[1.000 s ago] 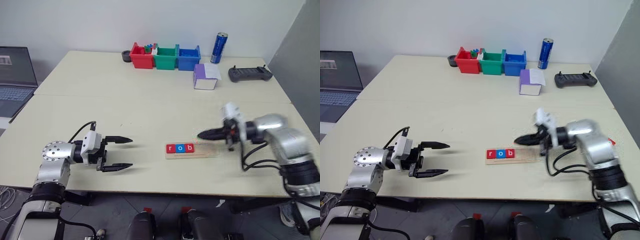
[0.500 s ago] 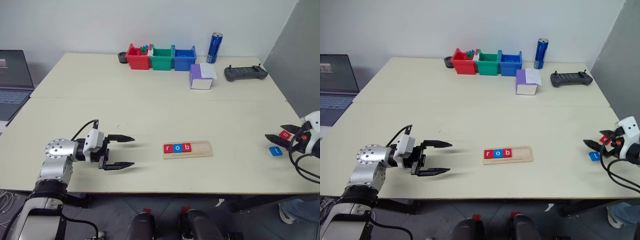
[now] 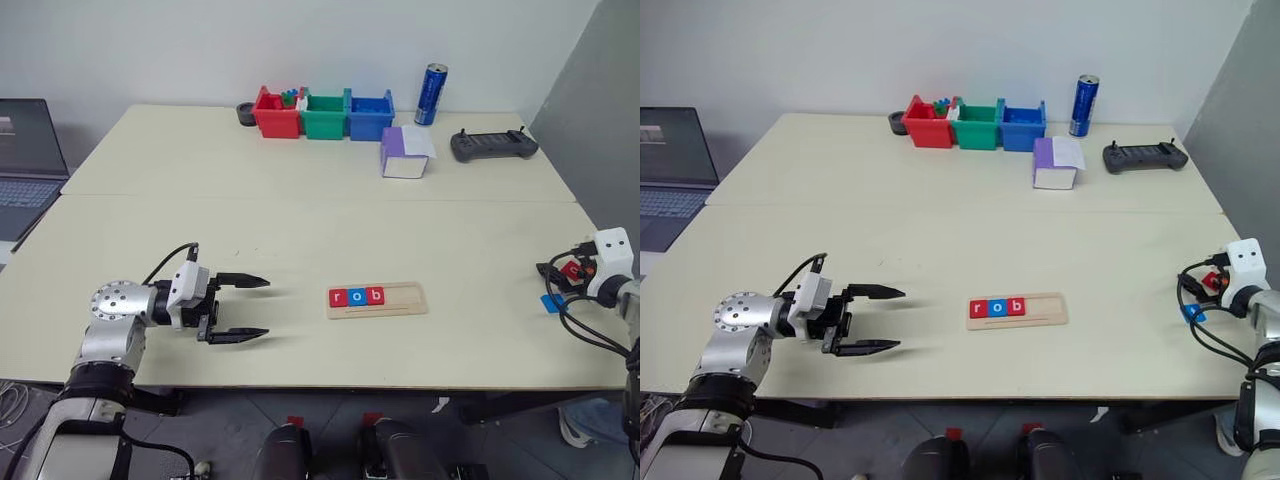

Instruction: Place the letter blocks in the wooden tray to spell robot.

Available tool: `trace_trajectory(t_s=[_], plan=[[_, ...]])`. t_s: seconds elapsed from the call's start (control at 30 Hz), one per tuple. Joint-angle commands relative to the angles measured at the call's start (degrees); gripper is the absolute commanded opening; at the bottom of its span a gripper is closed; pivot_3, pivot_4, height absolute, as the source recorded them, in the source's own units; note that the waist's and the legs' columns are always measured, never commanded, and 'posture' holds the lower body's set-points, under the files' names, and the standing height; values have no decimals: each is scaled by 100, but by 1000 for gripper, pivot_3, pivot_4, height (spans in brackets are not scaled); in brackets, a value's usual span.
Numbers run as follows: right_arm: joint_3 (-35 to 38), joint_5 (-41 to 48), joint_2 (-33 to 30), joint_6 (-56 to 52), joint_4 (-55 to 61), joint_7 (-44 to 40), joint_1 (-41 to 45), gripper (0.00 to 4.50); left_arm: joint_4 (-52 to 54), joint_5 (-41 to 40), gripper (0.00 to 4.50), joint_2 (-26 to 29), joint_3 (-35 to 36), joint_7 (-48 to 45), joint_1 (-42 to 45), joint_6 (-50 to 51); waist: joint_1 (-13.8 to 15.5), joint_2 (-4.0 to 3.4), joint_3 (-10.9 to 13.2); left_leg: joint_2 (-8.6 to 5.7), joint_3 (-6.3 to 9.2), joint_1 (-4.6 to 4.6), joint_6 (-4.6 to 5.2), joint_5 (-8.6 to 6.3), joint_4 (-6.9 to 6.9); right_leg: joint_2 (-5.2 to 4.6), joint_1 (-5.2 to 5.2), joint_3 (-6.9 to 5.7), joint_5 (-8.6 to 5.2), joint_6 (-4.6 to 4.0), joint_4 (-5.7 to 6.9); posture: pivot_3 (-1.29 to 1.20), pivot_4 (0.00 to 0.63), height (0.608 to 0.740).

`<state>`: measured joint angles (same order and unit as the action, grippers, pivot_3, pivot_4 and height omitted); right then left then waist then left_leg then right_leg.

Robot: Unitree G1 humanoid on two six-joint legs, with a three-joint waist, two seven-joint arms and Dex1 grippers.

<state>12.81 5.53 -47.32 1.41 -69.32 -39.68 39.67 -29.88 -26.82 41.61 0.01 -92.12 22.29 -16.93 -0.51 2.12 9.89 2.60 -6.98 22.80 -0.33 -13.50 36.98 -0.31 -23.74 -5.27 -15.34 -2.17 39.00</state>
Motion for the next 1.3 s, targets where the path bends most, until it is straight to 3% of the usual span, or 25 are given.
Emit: trace_trajectory(t_s=[0.03, 0.37, 0.47, 0.63, 0.67, 0.8, 0.9, 1.1, 1.2, 1.3], plan=[[319, 221, -58, -48, -165, 128, 33, 4492, 258, -30, 4500, 115, 236, -21, -76, 51, 2, 0, 0, 0, 0, -1, 0, 0, 0, 0, 1, 0, 0, 0, 0, 0, 150, 740], [717, 553, -50, -293, -124, -163, -364, 4492, 431, -13, 4500, 144, 423, -4, -229, 164, 5, 0, -1, 0, 1, 0, 11, -7, -1, 0, 2, -1, 0, 0, -1, 0, 150, 740], [745, 569, -33, -298, -71, -173, -466, 3892, 309, -7, 4500, 154, 419, -38, -210, 100, 5, 0, -1, 0, 1, -2, 13, -8, 0, 0, 3, -1, 0, 0, -1, 0, 150, 740], [763, 621, 111, -292, 198, -207, -537, 2193, 155, 22, 4500, 115, 319, -38, -92, 29, 7, 0, -1, 0, 2, -10, 17, -10, -1, 0, 10, -1, 0, 0, 0, 0, 150, 740], [764, 645, 165, -292, 319, -218, -565, 2019, 135, 38, 4500, 91, 287, -38, -53, 27, 5, 0, -1, 1, 2, -10, 17, -10, -1, 0, 10, -1, 0, 0, 0, 0, 150, 740], [757, 726, 335, -354, 998, -120, -770, 2021, 59, 68, 4500, 39, 177, -38, 95, 40, -13, 0, -1, 3, 2, -12, 17, -10, -1, 1, 10, -1, 0, 0, 1, 0, 150, 740], [692, 749, 525, -589, 2283, 163, -1238, 2021, -3, 66, 4500, 22, 93, -38, 218, 51, -17, -1, -2, 3, 2, -11, 17, -10, -2, 1, 10, -1, 0, 1, 2, 0, 150, 740], [563, 1127, 1687, -3030, 7727, 1846, -2969, 2021, -115, 13, 4500, 55, -66, -38, 410, 75, 4, -18, -9, 6, 6, 13, 17, -10, -5, 2, -20, -2, 0, 2, 9, 0, 150, 740], [320, 1058, 2400, -3972, 9138, 2617, -3658, 2021, -139, -13, 4500, 69, -141, -38, 453, 69, 28, -15, -12, 8, 8, 20, 17, -10, -10, 4, -27, -5, -1, 2, 9, 0, 150, 740], [159, 890, 3082, -4384, 9825, 3305, -4064, 2021, -160, -37, 4500, 58, -204, -38, 505, 67, 46, -12, -14, 6, 9, 22, 17, -12, -8, 3, -25, -5, -1, 3, 4, 0, 150, 740]])
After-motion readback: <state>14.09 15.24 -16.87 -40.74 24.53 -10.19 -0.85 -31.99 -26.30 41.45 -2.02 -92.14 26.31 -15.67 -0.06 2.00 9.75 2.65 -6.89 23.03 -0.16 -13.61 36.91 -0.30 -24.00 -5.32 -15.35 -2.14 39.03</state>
